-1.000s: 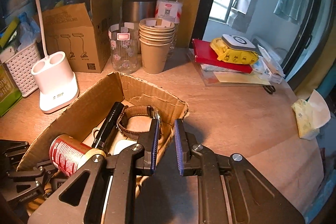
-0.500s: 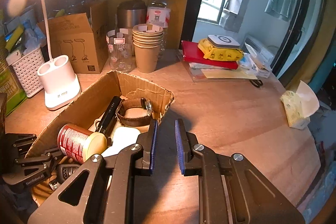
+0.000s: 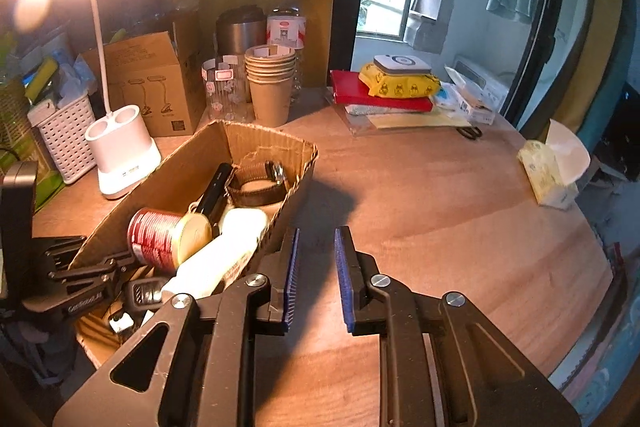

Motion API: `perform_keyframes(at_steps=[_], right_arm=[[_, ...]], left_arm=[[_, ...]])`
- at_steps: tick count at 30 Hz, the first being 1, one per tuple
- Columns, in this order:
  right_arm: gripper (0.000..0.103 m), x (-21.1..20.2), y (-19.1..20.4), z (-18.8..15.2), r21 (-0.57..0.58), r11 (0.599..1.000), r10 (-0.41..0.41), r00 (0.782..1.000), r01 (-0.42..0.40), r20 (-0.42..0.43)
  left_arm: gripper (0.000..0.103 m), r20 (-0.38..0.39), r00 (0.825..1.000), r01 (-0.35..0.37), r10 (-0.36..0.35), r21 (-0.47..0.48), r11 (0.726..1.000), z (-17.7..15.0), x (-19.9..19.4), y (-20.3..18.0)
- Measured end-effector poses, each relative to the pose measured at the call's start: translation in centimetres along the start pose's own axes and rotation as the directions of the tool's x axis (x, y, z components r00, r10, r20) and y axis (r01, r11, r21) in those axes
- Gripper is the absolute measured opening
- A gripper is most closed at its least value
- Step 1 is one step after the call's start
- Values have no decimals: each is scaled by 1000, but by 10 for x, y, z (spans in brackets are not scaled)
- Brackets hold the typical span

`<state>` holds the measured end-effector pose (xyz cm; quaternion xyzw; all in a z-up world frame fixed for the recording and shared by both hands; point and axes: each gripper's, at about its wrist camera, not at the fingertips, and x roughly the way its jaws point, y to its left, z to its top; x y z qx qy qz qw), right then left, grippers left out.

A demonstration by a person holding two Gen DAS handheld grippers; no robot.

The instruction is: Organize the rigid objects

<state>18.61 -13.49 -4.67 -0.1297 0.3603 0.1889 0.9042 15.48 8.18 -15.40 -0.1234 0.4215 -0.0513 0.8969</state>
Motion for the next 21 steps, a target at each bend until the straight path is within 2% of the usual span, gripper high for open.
perform_keyframes(at_steps=[5, 12, 16, 21], right_arm=[[26, -1, -2, -15, 25, 999, 21, 1000, -20, -15], [26, 0, -13, -26, 62, 997, 42, 999, -40, -22], [26, -3, -19, -28, 86, 995, 55, 998, -54, -9], [26, -4, -27, -32, 108, 992, 66, 998, -65, -2]], left_arm=[[15, -5, 1000, 2, -1, 33, 999, 1, 1, -5], [16, -45, 999, -16, 25, 196, 980, 7, 8, -24], [16, -89, 995, -14, 43, 306, 952, 13, 14, -34], [16, -157, 987, 40, 31, 434, 900, 28, 25, -47]])
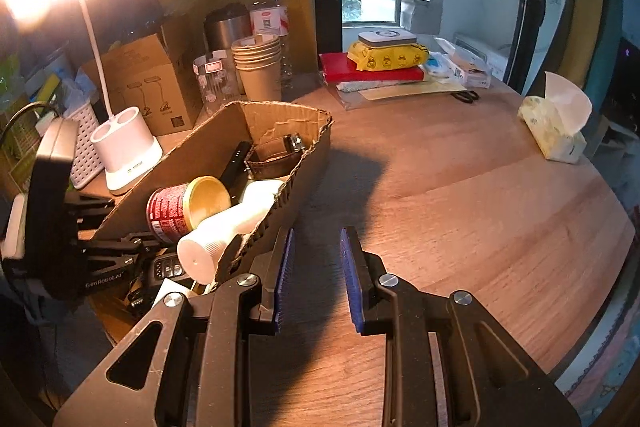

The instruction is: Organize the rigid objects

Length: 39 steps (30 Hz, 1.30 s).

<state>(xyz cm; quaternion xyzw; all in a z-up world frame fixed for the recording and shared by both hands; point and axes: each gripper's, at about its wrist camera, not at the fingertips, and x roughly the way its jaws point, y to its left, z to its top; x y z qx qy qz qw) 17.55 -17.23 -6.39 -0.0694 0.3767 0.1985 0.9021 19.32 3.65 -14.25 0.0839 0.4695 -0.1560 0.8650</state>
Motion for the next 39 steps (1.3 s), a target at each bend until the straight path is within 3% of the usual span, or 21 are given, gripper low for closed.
perform_keyframes(at_steps=[5, 14, 23, 28, 31, 35, 39], right_arm=[[26, -2, -11, -2, 22, 1000, 2, 1000, -3, 7], [26, 3, -37, -4, 68, 998, -17, 1000, 17, 2], [27, 6, -47, -3, 86, 996, -26, 1000, 25, 1], [44, -5, -42, -3, 91, 996, -25, 999, 23, 27], [51, -17, -37, -2, 89, 996, -24, 998, 20, 50], [51, -31, -29, -2, 78, 997, -22, 997, 16, 71], [51, -46, -22, -4, 69, 997, -20, 996, 14, 89]], left_arm=[[18, -17, 1000, 10, -8, 97, 995, 18, 10, -8], [19, -7, 1000, 12, -11, 162, 987, 49, 30, -14], [20, -2, 999, 33, -33, 105, 994, 64, 28, -8], [22, 44, 998, 51, -52, 21, 998, 54, 2, -1], [26, 73, 996, 43, -42, -10, 999, 47, -17, 0], [54, 116, 992, 56, -52, -34, 998, 37, -41, -4], [55, 169, 985, 53, -41, -67, 996, 27, -66, -11]])
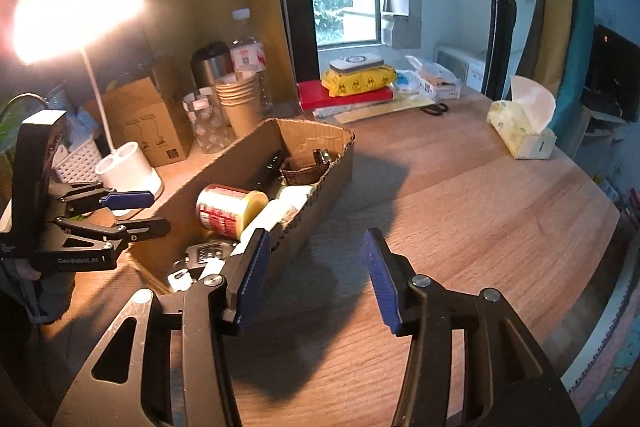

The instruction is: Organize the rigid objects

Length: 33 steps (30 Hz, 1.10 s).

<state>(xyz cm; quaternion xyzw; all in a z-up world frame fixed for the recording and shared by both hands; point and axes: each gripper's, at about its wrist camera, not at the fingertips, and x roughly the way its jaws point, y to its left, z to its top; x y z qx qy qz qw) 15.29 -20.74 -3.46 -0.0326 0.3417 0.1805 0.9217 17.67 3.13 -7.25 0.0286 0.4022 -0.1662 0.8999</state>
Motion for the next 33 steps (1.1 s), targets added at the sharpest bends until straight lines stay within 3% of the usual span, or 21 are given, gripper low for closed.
perform_keyframes(at_steps=[5, 14, 17, 22, 24, 29, 33], right_arm=[[52, -20, 6, -4, -3, 1000, -1, 1000, 2, 22], [53, -57, 17, -8, -21, 1000, -3, 998, 4, 67], [53, -68, 22, -9, -32, 999, -2, 997, 4, 79], [53, -93, 32, -14, -45, 999, -5, 994, 10, 106], [53, -103, 34, -16, -45, 999, -6, 993, 11, 116], [65, -132, 41, -22, -52, 999, -6, 988, 15, 153], [66, -146, 43, -26, -56, 998, -1, 984, 11, 176]], left_arm=[[67, 60, 998, 4, -2, -30, 1000, -10, -28, -13], [69, 186, 982, -21, 34, -73, 997, -34, -77, -46], [73, 216, 973, -66, 82, -79, 995, -42, -93, -58], [81, 278, 956, -56, 94, -140, 989, -59, -126, -70], [92, 302, 948, -52, 101, -166, 985, -65, -141, -73], [95, 348, 923, -103, 167, -195, 975, -73, -169, -80], [96, 384, 899, -127, 210, -232, 964, -77, -187, -80]])
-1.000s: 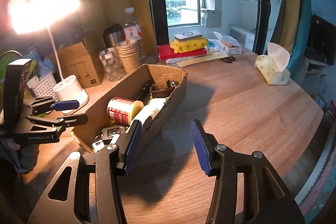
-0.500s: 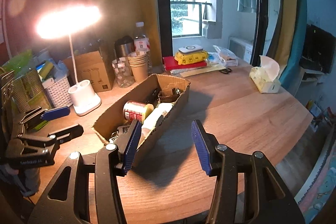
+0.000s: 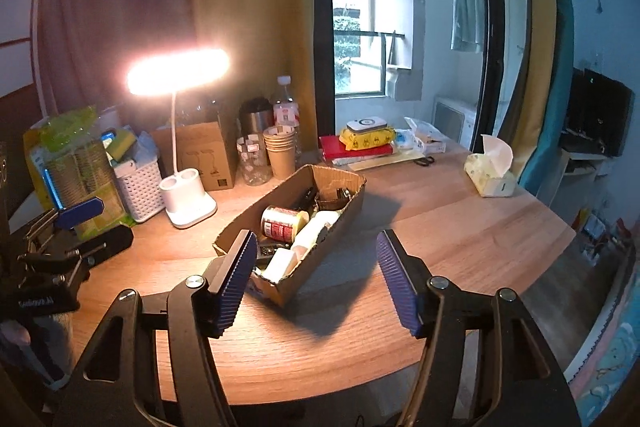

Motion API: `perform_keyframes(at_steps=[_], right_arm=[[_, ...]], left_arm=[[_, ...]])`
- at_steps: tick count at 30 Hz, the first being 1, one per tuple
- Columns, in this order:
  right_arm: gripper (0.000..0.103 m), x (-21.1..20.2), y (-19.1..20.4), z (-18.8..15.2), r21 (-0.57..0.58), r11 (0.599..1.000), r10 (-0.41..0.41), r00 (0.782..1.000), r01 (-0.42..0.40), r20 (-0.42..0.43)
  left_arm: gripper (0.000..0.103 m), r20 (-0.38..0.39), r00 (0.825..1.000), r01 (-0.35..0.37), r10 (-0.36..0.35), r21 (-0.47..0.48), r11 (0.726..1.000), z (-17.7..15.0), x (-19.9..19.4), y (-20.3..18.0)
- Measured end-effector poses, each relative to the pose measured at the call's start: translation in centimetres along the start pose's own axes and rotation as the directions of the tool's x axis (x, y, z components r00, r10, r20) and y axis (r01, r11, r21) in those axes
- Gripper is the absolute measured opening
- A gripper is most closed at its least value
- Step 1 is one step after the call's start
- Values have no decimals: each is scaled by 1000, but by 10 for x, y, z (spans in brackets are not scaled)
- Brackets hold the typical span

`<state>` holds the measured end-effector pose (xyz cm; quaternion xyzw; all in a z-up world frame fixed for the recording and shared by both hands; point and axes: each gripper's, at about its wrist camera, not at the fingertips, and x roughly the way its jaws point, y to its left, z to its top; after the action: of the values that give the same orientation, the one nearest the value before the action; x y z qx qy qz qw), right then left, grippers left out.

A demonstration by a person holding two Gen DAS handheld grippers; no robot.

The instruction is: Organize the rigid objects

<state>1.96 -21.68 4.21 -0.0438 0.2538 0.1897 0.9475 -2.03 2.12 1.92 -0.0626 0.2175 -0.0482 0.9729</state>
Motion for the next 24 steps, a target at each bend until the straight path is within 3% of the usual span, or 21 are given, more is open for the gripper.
perform_keyframes(at_steps=[6, 17, 24], right_arm=[[66, -8, -2, 0, 5, 1000, -8, 1000, 8, 15], [66, -8, -5, 2, 8, 1000, -10, 1000, 10, 11], [66, -8, -5, 2, 6, 1000, -10, 1000, 10, 18]], left_arm=[[98, 29, 999, -35, 35, 9, 999, 5, -9, 0], [98, 8, 1000, 14, -14, 20, 1000, 10, -9, -5], [98, 20, 1000, -3, 3, 44, 999, 11, -13, -10]])
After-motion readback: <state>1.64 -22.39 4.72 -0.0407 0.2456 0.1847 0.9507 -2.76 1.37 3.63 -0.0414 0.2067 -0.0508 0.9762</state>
